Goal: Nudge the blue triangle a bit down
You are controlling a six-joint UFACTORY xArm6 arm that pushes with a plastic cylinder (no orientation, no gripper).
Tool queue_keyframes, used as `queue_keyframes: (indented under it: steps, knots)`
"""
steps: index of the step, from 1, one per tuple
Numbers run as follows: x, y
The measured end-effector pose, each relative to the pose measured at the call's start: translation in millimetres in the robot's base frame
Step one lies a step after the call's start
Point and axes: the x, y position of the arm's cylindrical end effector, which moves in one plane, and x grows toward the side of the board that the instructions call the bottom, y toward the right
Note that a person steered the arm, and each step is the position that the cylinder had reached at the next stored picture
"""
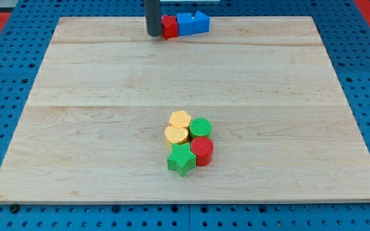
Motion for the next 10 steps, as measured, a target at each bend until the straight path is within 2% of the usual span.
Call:
queue_keyframes:
  steps: [3, 4, 5, 6, 10]
  knots:
    - [0, 12]
    - [-2, -24]
    - [-32, -45]
    - [-50, -35]
    - [-49, 8]
